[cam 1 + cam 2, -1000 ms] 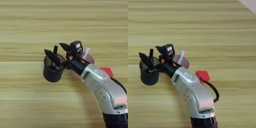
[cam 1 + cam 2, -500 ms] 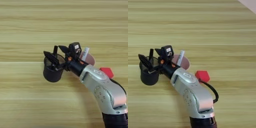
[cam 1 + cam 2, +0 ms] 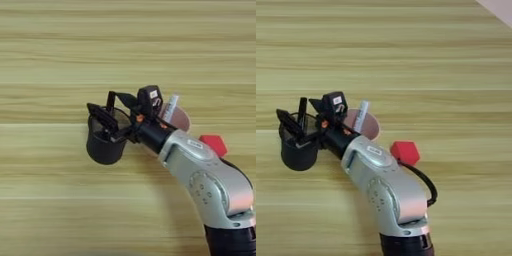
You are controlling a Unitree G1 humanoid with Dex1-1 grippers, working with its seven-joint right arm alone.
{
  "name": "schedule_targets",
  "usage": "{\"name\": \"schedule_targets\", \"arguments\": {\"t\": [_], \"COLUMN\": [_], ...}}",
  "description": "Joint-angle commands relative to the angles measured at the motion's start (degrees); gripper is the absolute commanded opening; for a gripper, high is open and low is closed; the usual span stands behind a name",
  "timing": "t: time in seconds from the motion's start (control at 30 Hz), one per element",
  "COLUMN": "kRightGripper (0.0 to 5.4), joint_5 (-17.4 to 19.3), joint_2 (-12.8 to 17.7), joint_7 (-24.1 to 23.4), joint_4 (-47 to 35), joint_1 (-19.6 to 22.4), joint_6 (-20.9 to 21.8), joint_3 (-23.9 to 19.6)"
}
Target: Move the objects on the table
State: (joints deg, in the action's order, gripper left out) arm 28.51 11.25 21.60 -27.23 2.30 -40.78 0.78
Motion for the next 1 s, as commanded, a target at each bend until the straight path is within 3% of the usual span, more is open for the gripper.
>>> {"name": "schedule_targets", "arguments": {"t": [0.03, 0.27, 1.0], "kRightGripper": [5.37, 5.37, 3.04], "joint_5": [0.42, 0.45, 0.44], "joint_2": [0.31, 0.31, 0.51], "joint_7": [-0.36, -0.25, 0.18], "joint_4": [-1.8, -1.89, -0.57], "joint_1": [2.91, 2.89, 3.28], "joint_6": [1.68, 1.77, 1.99], "joint_3": [-0.77, -0.83, -1.29]}}
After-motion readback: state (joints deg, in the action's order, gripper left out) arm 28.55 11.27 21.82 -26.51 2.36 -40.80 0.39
